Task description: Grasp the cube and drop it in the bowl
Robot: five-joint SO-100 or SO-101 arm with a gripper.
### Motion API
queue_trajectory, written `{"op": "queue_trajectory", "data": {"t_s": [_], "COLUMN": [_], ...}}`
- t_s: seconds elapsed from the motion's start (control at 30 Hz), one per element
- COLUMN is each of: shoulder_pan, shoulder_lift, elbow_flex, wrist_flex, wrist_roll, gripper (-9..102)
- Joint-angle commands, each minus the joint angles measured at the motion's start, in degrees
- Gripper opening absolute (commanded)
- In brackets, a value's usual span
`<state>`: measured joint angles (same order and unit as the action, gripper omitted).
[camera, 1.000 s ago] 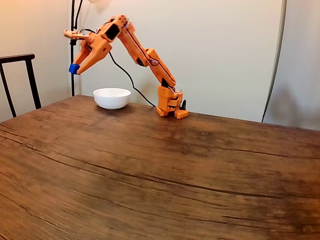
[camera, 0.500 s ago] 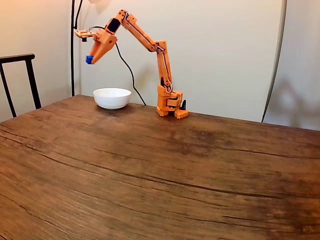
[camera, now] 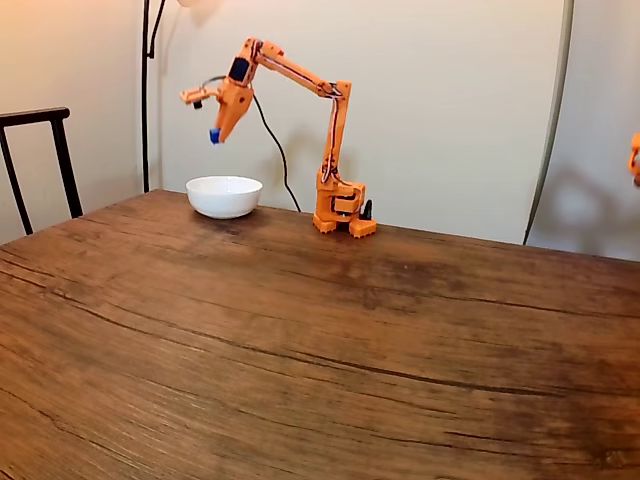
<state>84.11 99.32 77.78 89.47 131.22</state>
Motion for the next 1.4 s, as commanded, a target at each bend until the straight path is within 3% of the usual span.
{"op": "queue_trajectory", "data": {"t_s": [0.0,0.3,0.47,0.6,0.9,1.13,1.37], "shoulder_pan": [1.7,3.6,5.9,6.6,6.7,-1.4,-11.7], "shoulder_lift": [4.6,5.5,5.4,5.4,6.3,6.4,6.5], "elbow_flex": [10.6,33.7,39.8,41.1,40.2,28.6,11.4], "wrist_flex": [-6.9,-25.8,-30.9,-32.4,-30.9,-21.7,-8.4], "wrist_roll": [0.4,2.5,2.9,6.0,7.7,6.9,4.2], "gripper": [1,1,18,23,32,32,9]}}
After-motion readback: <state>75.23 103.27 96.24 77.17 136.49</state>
